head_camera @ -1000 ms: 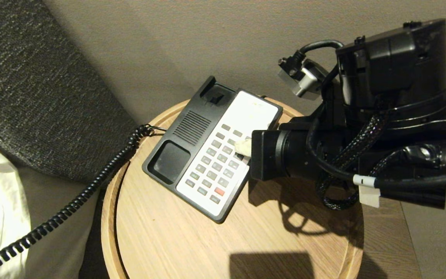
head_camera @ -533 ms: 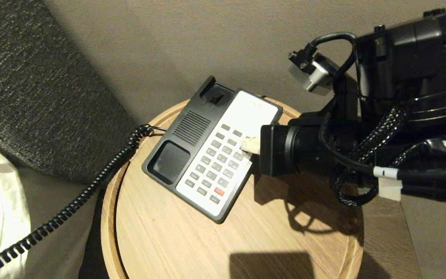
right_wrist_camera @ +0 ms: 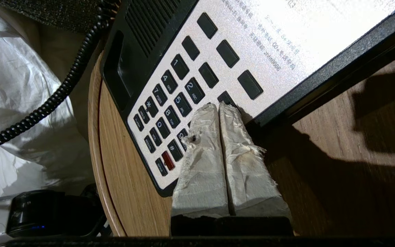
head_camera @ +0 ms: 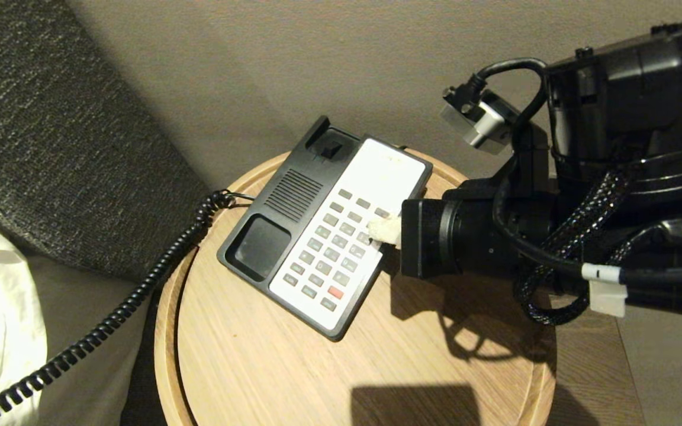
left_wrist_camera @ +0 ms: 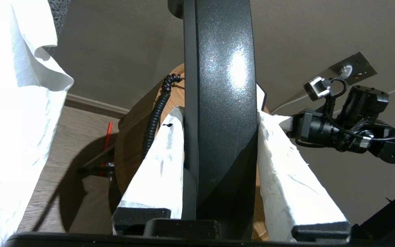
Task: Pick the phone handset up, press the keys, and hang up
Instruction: Dial the number
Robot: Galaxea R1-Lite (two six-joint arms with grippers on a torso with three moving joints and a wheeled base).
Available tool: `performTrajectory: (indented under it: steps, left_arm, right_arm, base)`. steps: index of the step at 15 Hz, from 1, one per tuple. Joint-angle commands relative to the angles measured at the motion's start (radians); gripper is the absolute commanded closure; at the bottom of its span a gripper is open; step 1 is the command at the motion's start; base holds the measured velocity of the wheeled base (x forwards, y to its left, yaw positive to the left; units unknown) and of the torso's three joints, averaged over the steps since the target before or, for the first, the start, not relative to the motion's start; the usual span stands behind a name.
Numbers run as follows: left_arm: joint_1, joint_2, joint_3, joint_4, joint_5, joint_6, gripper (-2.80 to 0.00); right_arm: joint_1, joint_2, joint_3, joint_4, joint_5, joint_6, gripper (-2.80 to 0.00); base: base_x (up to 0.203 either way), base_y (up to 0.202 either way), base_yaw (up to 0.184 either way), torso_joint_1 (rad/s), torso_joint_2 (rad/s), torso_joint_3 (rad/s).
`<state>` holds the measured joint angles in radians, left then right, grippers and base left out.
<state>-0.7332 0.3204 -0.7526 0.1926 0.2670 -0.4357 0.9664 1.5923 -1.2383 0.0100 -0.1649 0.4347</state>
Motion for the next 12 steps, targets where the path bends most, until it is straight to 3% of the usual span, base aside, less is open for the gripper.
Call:
performTrajectory:
  steps: [1,12]
  left_arm:
    - [0.000,0.000,0.001,0.001,0.001,-0.003,0.00]
    - [0.000,-0.006,0.002,0.002,0.001,-0.001,0.00]
  right_arm:
    - [0.000,0.005,0.002,-0.001,0.001,0.003,0.00]
    - [0.000,0.040,0.011,-0.012,-0.007,-0.001,0.00]
  base:
    - [0.000,0.000,0.000,0.000,0.00,0.000]
    - [0.000,0.000,0.000,0.000,0.00,0.000]
